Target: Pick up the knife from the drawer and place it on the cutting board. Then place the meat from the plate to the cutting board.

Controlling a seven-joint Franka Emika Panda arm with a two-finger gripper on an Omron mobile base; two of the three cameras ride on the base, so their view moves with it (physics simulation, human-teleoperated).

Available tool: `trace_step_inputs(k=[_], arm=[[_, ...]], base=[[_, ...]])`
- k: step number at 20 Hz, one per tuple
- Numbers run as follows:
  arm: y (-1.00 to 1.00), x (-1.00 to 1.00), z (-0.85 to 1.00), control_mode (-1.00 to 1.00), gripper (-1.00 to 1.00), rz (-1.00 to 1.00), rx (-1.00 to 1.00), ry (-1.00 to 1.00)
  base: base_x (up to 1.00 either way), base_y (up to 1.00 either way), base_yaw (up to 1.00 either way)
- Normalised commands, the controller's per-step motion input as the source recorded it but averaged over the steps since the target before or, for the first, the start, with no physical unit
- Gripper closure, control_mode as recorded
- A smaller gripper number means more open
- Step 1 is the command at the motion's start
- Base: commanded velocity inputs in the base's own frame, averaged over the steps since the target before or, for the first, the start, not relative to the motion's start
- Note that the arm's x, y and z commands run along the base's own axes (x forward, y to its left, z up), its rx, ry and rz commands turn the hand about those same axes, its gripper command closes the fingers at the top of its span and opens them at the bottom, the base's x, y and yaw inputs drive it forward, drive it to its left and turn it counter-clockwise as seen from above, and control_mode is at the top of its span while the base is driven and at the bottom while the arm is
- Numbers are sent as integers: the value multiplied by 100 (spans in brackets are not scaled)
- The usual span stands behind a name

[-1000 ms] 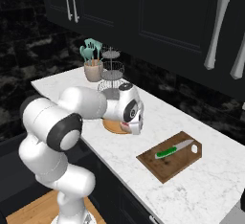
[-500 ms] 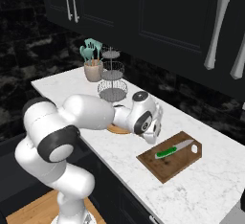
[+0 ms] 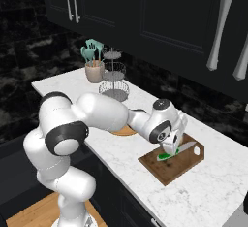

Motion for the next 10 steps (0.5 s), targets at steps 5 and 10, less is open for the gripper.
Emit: trace_step_inputs(k=[5, 10], arm=[[-14, 0, -20, -100, 100, -4, 0, 0], [0, 0, -46, -100, 100, -1, -1, 0]], base=[[0, 0, 0], [0, 0, 0]])
